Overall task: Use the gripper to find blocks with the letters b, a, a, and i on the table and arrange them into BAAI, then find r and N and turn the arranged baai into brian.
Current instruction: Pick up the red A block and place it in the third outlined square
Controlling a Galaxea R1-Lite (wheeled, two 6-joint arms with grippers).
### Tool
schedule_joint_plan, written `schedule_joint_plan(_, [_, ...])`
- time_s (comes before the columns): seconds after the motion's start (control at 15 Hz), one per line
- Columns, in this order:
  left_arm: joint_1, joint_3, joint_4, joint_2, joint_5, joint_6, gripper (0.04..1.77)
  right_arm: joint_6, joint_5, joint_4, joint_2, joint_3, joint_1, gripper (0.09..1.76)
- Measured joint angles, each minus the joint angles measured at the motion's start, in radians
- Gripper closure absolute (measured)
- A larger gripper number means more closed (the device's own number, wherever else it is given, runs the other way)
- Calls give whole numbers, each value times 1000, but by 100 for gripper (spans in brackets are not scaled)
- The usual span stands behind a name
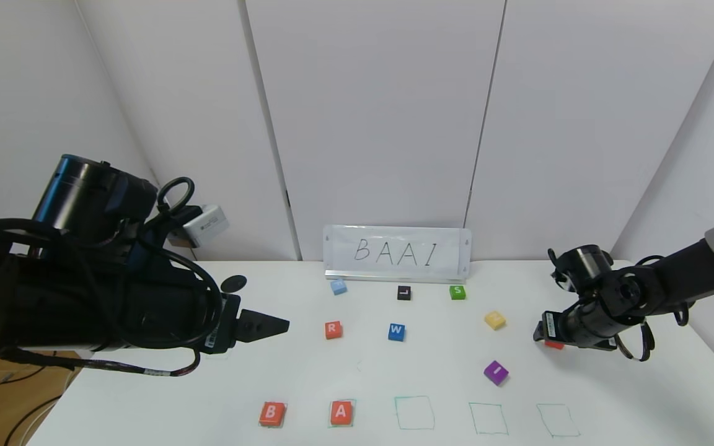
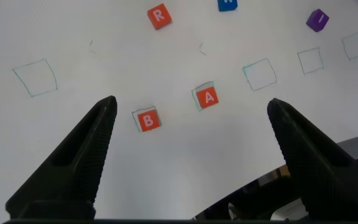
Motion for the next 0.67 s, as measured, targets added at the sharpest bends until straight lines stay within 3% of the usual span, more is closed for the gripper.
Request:
schedule_joint_plan(0.33, [-12, 4, -1, -1, 0, 2, 9, 2, 3, 1, 2, -1, 0, 109])
schedule_joint_plan(0.4, [-13, 5, -1, -1, 0, 2, 9, 2, 3, 1, 2, 0, -1, 129])
schedule_joint_plan(0.67, [-14, 7, -1, 0, 0, 2, 9, 4, 3, 2, 0, 2, -1, 131])
